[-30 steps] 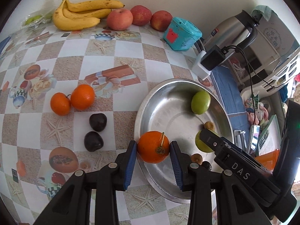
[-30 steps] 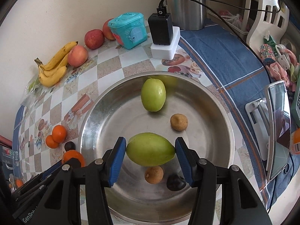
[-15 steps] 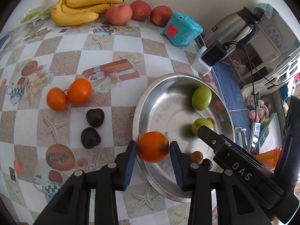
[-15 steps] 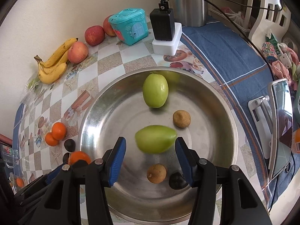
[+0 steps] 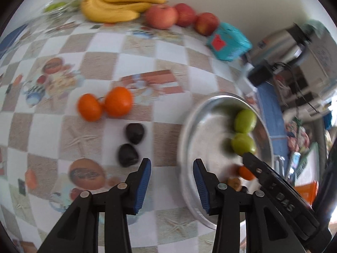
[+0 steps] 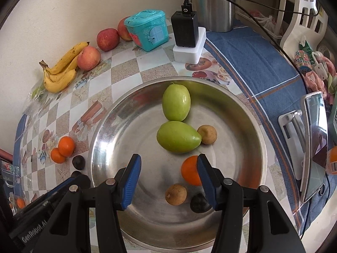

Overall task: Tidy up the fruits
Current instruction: 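Open the right tool to drop the mango while the left tool drops the tomato into the bowl, then move both open tools back to the fruit pile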

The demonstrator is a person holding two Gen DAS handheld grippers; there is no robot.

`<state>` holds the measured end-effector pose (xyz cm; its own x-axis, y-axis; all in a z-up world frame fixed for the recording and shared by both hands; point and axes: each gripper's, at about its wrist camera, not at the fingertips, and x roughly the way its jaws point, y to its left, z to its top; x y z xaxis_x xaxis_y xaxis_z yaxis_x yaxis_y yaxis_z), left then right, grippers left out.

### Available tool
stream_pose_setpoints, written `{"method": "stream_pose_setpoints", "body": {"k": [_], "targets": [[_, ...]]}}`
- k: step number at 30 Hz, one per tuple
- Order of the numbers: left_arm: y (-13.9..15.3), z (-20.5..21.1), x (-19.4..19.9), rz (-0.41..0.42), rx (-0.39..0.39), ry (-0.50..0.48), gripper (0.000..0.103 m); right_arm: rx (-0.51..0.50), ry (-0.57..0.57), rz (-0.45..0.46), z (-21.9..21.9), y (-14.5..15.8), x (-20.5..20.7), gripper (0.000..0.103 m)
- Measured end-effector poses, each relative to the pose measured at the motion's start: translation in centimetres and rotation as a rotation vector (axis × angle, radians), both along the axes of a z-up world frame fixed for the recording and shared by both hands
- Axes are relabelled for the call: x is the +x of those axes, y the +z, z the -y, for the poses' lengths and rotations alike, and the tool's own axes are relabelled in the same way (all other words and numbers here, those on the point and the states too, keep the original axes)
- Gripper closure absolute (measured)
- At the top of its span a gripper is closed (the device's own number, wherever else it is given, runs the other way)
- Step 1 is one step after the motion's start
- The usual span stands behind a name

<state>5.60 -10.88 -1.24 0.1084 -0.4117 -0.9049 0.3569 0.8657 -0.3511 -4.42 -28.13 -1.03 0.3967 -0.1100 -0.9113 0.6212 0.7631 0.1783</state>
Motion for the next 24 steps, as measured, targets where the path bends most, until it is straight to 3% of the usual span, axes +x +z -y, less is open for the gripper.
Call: {"method": "stream_pose_setpoints", "body": {"k": [13,24], "targets": [[1.0,-6.6,3.4,0.019,0.015,0.241,0.057,-0.060,0.068,0.036,-2.3,1.9,0.7,0.047],[2.6,-9.3,4.4,0.060,0.011,0.300,0.056,-0.136,0.144,0.060,-5.1,4.1,1.3,0.047]]}}
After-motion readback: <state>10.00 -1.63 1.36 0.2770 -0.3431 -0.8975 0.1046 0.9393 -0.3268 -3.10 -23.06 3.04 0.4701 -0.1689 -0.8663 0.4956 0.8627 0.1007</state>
